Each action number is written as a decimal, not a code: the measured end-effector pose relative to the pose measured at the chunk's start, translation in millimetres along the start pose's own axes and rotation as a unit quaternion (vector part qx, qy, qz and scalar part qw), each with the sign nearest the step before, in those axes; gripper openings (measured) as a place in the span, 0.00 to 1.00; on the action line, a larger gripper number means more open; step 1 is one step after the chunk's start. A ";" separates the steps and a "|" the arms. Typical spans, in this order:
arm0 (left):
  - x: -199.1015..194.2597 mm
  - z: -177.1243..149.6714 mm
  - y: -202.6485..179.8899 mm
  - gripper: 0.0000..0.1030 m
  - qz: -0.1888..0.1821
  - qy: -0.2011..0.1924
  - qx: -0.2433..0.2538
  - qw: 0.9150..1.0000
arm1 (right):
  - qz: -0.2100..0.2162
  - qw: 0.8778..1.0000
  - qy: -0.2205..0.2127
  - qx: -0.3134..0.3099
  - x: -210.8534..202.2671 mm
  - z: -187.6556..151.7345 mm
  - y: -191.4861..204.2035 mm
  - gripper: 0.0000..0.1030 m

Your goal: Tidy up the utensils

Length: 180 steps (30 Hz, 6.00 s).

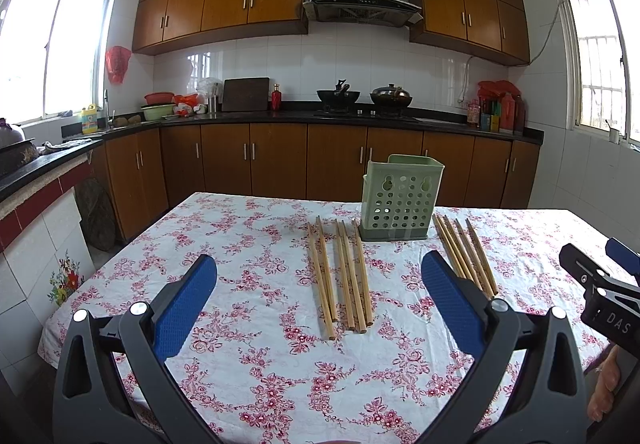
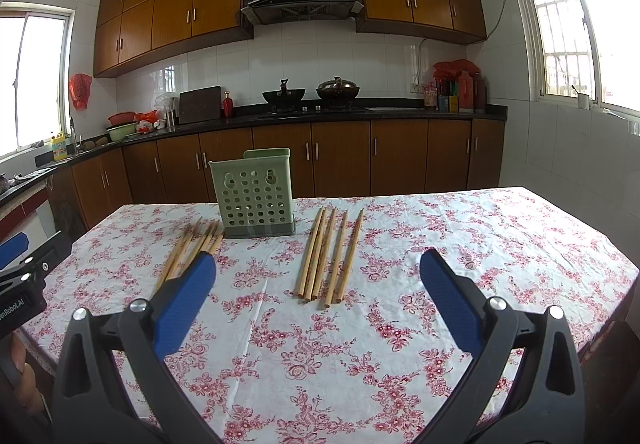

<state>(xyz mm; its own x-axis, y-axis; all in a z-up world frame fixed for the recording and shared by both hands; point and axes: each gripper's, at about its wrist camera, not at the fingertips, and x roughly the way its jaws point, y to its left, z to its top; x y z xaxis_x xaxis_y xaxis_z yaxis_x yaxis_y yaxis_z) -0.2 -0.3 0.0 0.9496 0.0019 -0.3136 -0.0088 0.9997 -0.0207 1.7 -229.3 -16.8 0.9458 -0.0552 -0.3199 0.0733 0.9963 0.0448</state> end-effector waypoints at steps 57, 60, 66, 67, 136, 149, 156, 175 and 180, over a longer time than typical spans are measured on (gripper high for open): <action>160.6 -2.0 61.2 0.67 -0.009 0.248 -0.063 0.967 | -0.057 0.952 0.294 0.064 248.9 -14.1 -46.1 0.15; 176.5 -5.2 52.7 0.54 -0.027 0.265 -0.058 0.962 | -0.078 0.952 0.289 0.068 249.5 -15.2 -55.1 0.08; 203.3 -15.4 32.4 0.26 -0.054 0.299 -0.041 0.952 | -0.091 0.951 0.286 0.078 245.4 -14.1 -71.5 0.08; 206.4 -16.3 29.5 0.25 -0.055 0.301 -0.038 0.951 | -0.091 0.951 0.285 0.074 245.2 -14.5 -70.9 0.08; 162.1 84.1 79.6 0.07 -0.036 0.126 -0.026 0.991 | -0.056 0.987 0.152 0.025 169.6 62.2 -93.3 0.26; 159.9 70.9 83.9 0.07 -0.035 0.137 -0.034 0.989 | -0.078 0.956 0.284 0.017 222.9 -22.9 -110.8 0.07; 153.1 78.9 86.1 0.07 -0.032 0.123 -0.038 0.991 | -0.056 0.972 0.224 0.030 192.5 3.7 -109.5 0.07; 135.8 120.3 76.8 0.07 -0.035 0.061 -0.027 0.997 | -0.018 0.998 0.007 0.066 119.8 124.6 -107.5 0.07; 141.6 130.4 73.8 0.07 -0.027 0.056 -0.024 0.998 | -0.018 0.998 -0.004 0.052 123.8 138.6 -100.7 0.07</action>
<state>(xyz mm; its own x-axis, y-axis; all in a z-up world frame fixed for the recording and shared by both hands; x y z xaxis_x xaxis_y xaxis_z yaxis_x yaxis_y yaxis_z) 174.5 76.6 77.9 0.9079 -0.0564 -0.4154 0.0234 0.9962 -0.0843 155.2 -345.6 70.2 0.9446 -0.0915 -0.3151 0.1393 0.9813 0.1327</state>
